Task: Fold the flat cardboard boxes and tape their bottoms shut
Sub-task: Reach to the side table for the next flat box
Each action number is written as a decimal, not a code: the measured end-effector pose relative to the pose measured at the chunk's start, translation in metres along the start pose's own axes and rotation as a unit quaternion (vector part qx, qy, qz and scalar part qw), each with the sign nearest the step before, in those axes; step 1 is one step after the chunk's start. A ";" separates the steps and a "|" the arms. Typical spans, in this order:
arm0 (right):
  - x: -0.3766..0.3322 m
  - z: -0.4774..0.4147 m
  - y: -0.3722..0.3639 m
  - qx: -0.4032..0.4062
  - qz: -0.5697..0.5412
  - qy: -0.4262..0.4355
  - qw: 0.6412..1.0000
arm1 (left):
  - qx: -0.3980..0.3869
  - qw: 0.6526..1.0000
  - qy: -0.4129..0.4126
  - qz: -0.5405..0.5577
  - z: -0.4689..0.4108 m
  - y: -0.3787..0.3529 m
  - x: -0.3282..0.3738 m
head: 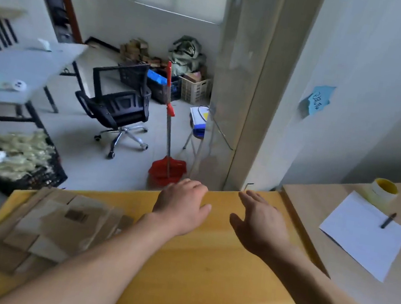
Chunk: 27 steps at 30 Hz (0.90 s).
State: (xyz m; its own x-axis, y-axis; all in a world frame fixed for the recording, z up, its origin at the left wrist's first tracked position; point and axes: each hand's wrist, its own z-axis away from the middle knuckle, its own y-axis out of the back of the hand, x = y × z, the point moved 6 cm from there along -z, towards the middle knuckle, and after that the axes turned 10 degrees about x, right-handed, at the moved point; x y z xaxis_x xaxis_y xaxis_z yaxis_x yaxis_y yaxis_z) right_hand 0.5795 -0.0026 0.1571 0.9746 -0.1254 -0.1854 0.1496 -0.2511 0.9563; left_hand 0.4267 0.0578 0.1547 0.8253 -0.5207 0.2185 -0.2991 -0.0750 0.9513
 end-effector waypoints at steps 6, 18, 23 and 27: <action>-0.099 -0.019 -0.029 -0.029 -0.009 0.080 0.996 | 0.010 0.996 0.087 -0.027 0.041 0.027 -0.096; -0.222 -0.019 -0.070 -0.111 -0.064 0.228 0.965 | 0.005 0.959 0.276 -0.066 0.142 0.057 -0.197; -0.248 -0.015 -0.083 -0.132 -0.069 0.267 0.952 | 0.003 0.941 0.332 -0.063 0.171 0.057 -0.211; -0.263 -0.003 -0.098 -0.166 -0.065 0.285 0.942 | 0.002 0.935 0.350 -0.052 0.187 0.052 -0.224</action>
State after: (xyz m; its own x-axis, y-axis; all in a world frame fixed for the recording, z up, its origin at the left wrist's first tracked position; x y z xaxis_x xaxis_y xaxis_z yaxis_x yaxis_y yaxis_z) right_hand 0.3087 0.0583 0.1129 0.8616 0.4448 -0.2444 0.2247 0.0974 0.9695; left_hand 0.1368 0.0113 0.1144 0.9608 0.1743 0.2158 -0.2011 -0.0978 0.9747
